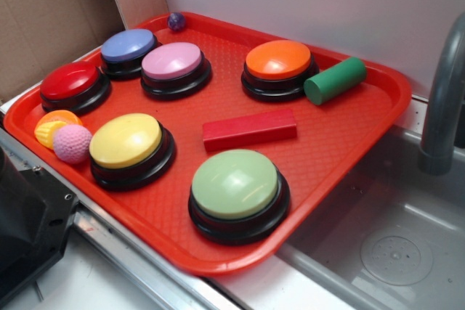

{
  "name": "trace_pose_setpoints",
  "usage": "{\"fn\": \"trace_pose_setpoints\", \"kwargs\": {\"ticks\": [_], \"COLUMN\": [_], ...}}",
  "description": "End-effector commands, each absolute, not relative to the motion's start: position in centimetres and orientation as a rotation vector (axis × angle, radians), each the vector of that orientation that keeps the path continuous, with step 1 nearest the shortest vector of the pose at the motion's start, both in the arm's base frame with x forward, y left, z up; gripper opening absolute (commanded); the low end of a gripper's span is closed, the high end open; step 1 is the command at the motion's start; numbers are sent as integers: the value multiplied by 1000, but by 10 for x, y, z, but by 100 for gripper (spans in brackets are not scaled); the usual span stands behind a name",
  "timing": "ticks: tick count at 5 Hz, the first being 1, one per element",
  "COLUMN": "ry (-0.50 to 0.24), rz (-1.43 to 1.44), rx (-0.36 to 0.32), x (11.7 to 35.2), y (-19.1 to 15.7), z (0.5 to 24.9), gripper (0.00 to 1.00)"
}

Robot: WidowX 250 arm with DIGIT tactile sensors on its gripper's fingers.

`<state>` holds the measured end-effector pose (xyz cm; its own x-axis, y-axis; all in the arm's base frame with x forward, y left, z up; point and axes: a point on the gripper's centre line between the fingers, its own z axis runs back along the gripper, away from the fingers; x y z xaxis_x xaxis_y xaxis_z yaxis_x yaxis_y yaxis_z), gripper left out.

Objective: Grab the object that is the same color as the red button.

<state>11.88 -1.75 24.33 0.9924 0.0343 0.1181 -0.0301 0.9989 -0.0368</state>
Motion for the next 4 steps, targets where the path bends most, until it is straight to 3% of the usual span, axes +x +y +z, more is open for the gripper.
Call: {"fn": "trace_pose_setpoints", "kwargs": {"ticks": [1,3,4], "ry": [-119,-199,-228], "rz": [32,-270,-357], "rx": [-35,-42,-89], "x": [119,177,212], "y": [-18,-48,-65], "z": [243,215,185], "gripper": [100,100,100]}}
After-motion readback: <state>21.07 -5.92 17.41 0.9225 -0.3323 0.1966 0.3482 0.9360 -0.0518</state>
